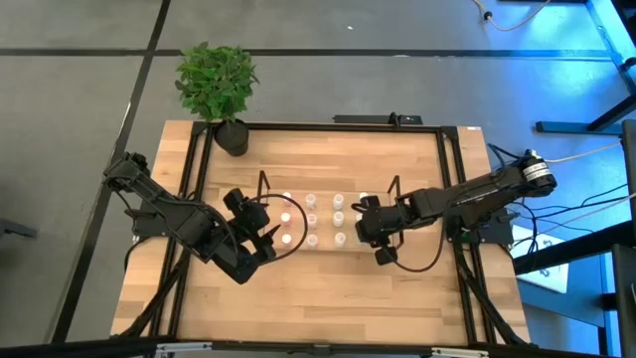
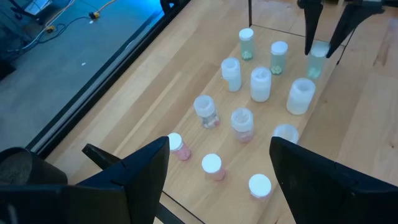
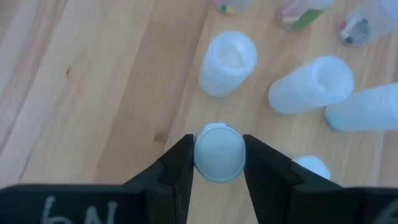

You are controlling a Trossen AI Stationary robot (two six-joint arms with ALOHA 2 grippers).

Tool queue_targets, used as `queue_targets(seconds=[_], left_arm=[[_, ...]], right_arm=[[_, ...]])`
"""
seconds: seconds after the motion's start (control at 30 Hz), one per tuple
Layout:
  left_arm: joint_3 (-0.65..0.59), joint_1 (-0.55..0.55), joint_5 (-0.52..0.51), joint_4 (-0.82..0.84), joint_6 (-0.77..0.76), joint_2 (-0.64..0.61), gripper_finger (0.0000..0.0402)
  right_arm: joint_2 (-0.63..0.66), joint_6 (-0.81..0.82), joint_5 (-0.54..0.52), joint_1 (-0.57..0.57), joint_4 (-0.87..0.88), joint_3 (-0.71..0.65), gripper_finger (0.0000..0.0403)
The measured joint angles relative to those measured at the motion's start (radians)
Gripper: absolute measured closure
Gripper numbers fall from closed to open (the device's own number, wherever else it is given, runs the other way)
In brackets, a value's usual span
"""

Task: Pick and place medicine bottles onto shelf by color
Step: Put the blue pill bottle on the shelf aligned with the other blue pill bottles

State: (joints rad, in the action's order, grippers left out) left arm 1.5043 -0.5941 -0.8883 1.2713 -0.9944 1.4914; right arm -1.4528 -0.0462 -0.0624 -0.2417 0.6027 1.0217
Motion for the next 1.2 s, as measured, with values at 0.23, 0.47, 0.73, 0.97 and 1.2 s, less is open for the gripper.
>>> queue_targets(seconds=[0.23, 0.47, 0.73, 0.97, 1.2], left_arm=[[0.000, 0.000, 0.000, 0.000, -0.002, 0.000, 0.0130], [0.000, 0.000, 0.000, 0.000, -0.001, 0.000, 0.0130], [0.000, 0.000, 0.000, 0.000, -0.001, 0.000, 0.0130], [0.000, 0.000, 0.000, 0.000, -0.001, 0.000, 0.0130], [0.000, 0.000, 0.002, 0.000, -0.001, 0.000, 0.0130]], right_arm=[[-0.001, -0.013, 0.000, 0.003, -0.074, -0.033, 0.0278], [-0.010, -0.039, 0.000, 0.003, -0.067, -0.032, 0.0278], [-0.050, -0.064, 0.003, -0.002, -0.056, -0.031, 0.0278], [-0.056, -0.067, 0.000, -0.002, -0.063, -0.030, 0.0278], [-0.056, -0.062, 0.004, -0.002, -0.059, -0.030, 0.0258]])
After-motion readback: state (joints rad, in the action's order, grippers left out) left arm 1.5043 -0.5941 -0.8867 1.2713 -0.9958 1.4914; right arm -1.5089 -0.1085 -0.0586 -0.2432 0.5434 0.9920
